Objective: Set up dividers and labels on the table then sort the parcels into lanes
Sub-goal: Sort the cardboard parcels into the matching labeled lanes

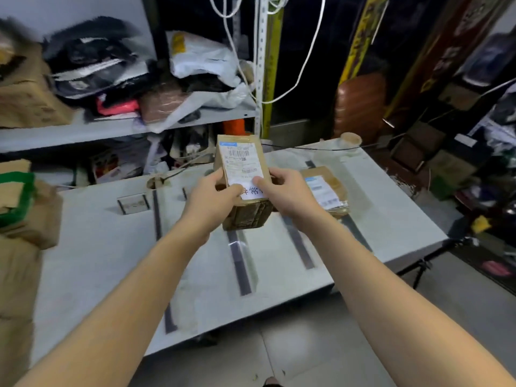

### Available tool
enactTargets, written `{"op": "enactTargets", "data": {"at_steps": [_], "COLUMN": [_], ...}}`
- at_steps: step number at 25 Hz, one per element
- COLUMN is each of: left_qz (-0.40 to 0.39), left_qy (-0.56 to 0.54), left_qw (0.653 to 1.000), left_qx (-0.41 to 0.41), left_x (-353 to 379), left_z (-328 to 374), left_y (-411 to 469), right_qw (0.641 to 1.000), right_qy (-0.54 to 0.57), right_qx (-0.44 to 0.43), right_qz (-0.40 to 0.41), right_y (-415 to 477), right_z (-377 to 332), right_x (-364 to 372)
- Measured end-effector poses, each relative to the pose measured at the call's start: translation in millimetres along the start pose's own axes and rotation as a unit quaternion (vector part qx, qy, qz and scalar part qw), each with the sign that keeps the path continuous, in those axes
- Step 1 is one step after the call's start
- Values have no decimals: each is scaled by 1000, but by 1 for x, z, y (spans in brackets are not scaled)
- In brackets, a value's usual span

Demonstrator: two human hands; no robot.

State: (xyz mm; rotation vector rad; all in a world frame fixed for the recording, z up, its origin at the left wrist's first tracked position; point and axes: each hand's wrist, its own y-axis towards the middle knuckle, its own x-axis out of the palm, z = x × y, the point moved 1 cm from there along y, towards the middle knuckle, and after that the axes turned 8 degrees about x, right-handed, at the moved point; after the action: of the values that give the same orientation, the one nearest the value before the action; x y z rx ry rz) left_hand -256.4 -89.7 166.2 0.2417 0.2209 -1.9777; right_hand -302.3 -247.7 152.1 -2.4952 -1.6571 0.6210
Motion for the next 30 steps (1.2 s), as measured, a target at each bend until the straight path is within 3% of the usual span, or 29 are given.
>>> {"op": "enactTargets", "data": {"at_steps": [9,19,30], "left_qz": [-112,-186,-104], "left_qy": [-51,-95,-39], "left_qw": [992,978,993], "left_qx": [-8,-16,-41], "left_x": [169,277,336], "left_z": [18,6,-8], "left_y": [20,48,61], "right_qw": [994,986,994], "right_qy": [80,18,-29], "right_qx": [50,116,100], "right_qz": [60,119,41], "right_y": [-1,17,66], "right_z": [73,119,168], "right_x": [-165,-263,-308]}}
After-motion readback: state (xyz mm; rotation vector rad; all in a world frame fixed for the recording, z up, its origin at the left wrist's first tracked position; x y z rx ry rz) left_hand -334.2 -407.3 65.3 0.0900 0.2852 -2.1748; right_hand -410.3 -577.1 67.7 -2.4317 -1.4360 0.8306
